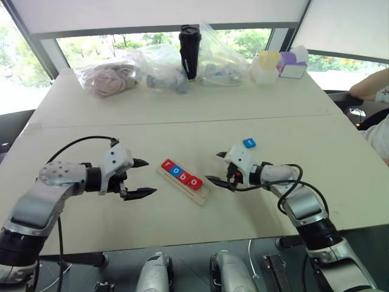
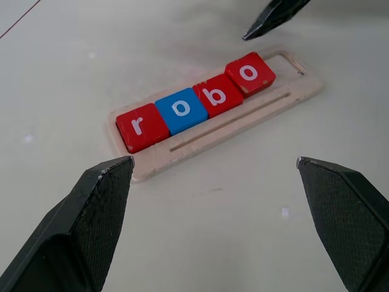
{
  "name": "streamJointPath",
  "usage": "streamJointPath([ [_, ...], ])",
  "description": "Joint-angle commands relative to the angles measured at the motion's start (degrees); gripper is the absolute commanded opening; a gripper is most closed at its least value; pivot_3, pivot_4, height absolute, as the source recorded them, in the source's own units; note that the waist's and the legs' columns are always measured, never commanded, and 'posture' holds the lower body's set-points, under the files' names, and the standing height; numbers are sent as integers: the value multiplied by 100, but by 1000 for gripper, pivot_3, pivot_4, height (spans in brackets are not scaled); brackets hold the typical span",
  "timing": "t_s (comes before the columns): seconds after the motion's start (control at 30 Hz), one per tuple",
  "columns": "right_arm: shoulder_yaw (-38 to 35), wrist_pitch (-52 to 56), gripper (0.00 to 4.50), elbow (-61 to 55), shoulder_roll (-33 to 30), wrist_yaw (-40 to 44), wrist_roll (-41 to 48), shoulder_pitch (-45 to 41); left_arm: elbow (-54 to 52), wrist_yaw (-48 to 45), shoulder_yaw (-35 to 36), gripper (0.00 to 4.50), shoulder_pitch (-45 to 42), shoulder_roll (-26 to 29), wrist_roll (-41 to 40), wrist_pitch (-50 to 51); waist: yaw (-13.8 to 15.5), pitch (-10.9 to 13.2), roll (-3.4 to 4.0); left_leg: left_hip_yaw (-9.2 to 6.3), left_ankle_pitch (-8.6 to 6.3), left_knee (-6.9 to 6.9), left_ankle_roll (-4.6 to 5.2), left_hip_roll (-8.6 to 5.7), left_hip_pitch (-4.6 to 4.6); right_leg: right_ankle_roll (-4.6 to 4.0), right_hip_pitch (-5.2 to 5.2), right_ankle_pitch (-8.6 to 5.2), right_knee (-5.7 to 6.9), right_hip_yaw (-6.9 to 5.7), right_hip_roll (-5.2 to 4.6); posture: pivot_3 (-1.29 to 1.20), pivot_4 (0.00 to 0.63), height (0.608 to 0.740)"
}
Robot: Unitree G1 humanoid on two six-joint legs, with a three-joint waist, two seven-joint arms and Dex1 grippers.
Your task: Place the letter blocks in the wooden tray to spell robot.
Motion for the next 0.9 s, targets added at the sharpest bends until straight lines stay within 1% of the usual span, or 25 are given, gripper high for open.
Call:
streamJointPath([
  [0.03,4,-174,4475,-163,-39,77,3,13,-54,-20,49,4500,-46,13,18,-99,6,0,0,0,0,0,0,0,0,0,0,0,0,0,0,0,150,740],
  [0.33,254,-328,4475,-21,168,2,-203,1,-57,0,48,4500,-47,0,11,-88,7,0,0,-1,0,1,0,0,-1,0,0,0,0,0,-1,0,150,740],
  [0.53,180,-279,4475,-108,168,30,-190,36,-76,17,62,4500,-21,5,4,-73,8,0,0,0,0,1,0,0,0,0,1,0,0,0,-1,0,150,740],
  [0.63,-171,-261,4475,-182,-38,48,-72,-8,-74,20,78,4500,-16,13,-1,-69,12,0,0,0,0,1,0,0,-1,0,1,0,0,0,-1,0,150,740],
  [0.7,-620,-145,4475,-326,-221,87,202,-61,-110,12,135,4500,6,31,-52,-41,28,0,0,1,0,2,0,-1,-2,0,1,0,-1,0,-2,0,150,740],
  [0.8,-1354,372,4475,-640,-403,4,754,-72,-237,-6,276,4500,-62,10,-322,163,28,0,0,-1,0,6,0,-2,-8,0,0,0,-2,0,-4,0,150,740],
  [0.9,-1849,936,4475,-853,-332,-296,1145,37,-363,-84,282,4500,-150,67,-437,232,24,0,-1,-4,0,5,0,-1,-8,0,0,0,-2,-2,-1,0,150,740],
])
